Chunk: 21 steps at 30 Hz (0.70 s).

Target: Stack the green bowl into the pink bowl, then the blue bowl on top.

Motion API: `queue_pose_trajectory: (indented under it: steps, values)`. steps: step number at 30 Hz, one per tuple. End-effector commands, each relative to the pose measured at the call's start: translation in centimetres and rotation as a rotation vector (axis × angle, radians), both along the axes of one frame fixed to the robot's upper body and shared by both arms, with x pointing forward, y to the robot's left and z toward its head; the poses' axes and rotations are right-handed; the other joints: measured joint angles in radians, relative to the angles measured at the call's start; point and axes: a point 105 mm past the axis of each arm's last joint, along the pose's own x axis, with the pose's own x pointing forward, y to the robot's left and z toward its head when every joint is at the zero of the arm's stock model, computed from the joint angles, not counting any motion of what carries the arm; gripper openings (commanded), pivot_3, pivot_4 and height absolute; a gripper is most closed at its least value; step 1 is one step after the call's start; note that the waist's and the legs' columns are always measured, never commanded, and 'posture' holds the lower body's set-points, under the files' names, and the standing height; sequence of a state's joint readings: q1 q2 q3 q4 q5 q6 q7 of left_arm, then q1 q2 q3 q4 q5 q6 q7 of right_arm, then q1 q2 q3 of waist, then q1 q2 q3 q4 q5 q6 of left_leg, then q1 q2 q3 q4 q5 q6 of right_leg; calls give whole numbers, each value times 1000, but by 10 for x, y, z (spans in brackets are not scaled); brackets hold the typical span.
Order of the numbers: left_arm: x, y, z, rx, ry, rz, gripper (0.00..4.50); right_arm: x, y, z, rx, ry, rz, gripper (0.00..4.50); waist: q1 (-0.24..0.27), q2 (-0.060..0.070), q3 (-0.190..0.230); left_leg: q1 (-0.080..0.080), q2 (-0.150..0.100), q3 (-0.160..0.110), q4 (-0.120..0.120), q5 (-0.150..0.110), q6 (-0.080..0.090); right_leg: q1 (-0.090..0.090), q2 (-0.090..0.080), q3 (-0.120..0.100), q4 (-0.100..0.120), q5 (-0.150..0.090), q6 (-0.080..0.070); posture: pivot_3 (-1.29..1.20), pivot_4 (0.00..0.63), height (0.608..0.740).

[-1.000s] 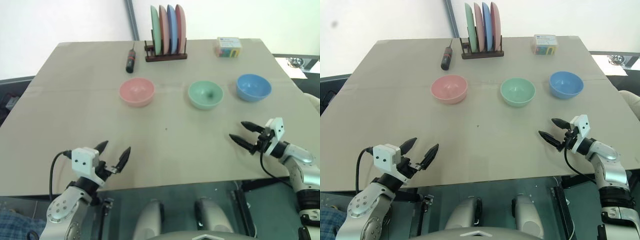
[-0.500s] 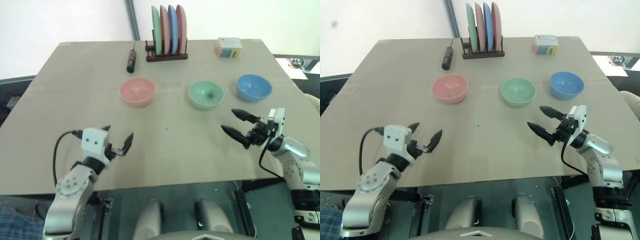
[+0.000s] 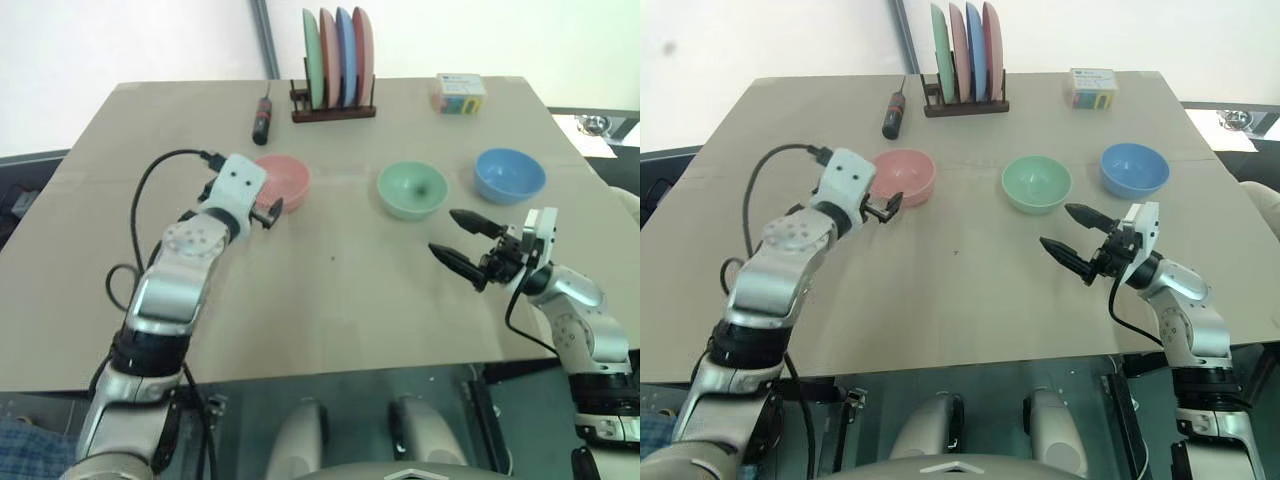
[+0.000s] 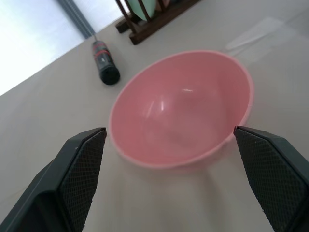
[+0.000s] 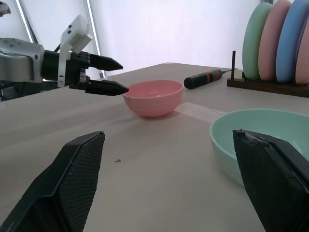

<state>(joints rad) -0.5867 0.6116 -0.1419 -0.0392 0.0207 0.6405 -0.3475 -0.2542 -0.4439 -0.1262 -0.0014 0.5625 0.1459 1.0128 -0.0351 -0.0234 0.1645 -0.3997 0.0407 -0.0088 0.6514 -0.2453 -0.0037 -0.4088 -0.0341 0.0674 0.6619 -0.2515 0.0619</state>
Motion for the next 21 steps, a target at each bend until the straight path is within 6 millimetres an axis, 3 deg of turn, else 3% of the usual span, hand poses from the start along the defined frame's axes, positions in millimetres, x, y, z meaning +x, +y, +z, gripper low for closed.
queue_pose_trajectory:
  steps: [1, 6, 10, 13, 18, 21]
  values:
    - [16, -4, -3, 79, 9, -62, 4500, -1, -1, 11, 14, -58, -10, 4449, -4, 0, 1, 0, 0, 0, 0, 0, 0, 0, 0, 0, 0, 0, 0, 0, 150, 740]
    - [38, -10, -6, 119, 31, -143, 4500, -2, -2, 11, 19, -66, -30, 4449, 2, -1, 2, -1, 0, -1, 0, 0, 0, -1, 0, -1, 0, 0, 0, 0, 150, 740]
    - [47, -18, 20, 65, -73, -174, 4500, -4, -5, 10, 17, -65, -44, 4449, 3, -1, 2, -2, 0, 0, 1, 0, 0, -1, 0, -1, 0, 0, 0, 0, 150, 740]
    - [48, -28, 41, -95, -131, -208, 4500, -4, -9, 8, 10, -63, -61, 4449, 7, -1, 2, -3, 0, -1, 1, 0, 0, -1, 0, -1, 0, 0, 0, 0, 150, 740]
    - [40, -40, 55, -229, -187, -282, 4500, -5, -11, 6, 7, -61, -74, 4449, 2, -1, 2, -3, 0, -1, 1, 0, 0, -2, 0, -1, 0, 0, 0, 0, 150, 740]
    - [35, -44, 40, -168, -137, -296, 4500, -6, -12, 5, 4, -59, -80, 4449, 2, -1, 2, -3, 0, -1, 1, 0, 0, -2, 0, -1, 1, 0, 0, 0, 150, 740]
